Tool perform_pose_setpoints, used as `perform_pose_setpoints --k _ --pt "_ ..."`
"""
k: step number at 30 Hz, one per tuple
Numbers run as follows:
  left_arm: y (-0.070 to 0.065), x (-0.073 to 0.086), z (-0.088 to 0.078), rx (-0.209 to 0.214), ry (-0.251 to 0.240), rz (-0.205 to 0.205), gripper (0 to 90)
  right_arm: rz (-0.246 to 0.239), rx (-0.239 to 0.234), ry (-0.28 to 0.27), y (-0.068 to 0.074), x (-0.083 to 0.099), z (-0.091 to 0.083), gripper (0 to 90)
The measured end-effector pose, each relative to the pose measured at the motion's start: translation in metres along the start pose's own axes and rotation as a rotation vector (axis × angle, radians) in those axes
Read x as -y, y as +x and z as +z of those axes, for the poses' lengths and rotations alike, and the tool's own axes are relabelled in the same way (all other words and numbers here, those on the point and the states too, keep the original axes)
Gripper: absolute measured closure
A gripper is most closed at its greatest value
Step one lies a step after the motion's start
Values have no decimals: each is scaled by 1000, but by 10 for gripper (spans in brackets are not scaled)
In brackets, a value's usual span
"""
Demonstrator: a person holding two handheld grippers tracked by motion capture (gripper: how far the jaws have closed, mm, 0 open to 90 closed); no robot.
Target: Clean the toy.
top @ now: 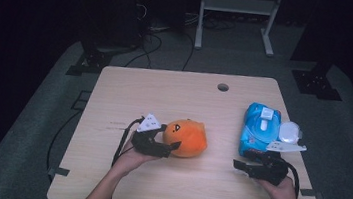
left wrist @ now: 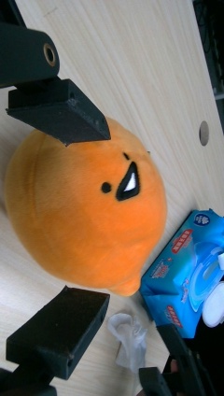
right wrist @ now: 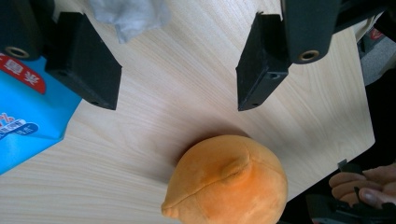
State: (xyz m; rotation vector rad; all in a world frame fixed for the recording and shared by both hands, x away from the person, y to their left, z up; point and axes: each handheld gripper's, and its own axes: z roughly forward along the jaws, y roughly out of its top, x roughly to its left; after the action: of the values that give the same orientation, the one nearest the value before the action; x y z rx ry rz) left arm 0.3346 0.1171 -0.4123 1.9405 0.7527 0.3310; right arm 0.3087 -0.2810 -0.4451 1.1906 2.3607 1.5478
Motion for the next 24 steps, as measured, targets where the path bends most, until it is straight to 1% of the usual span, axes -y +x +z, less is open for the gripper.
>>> perform_pose_setpoints --k 3,11,17,22,24 --pt "0 2 -3 -1 3 2 176 6 2 -2 -1 0 -1 295" --pt "-1 9 -12 -3 5 -3 168 -4 6 9 0 0 0 291" --pt "0 17 -18 -4 10 -22 165 -7 10 19 1 1 1 288" --pt "4 25 -24 -16 11 -32 161 -6 12 26 1 2 2 286" --pt "7 28 -27 -24 12 -47 158 -9 12 27 1 2 3 286"
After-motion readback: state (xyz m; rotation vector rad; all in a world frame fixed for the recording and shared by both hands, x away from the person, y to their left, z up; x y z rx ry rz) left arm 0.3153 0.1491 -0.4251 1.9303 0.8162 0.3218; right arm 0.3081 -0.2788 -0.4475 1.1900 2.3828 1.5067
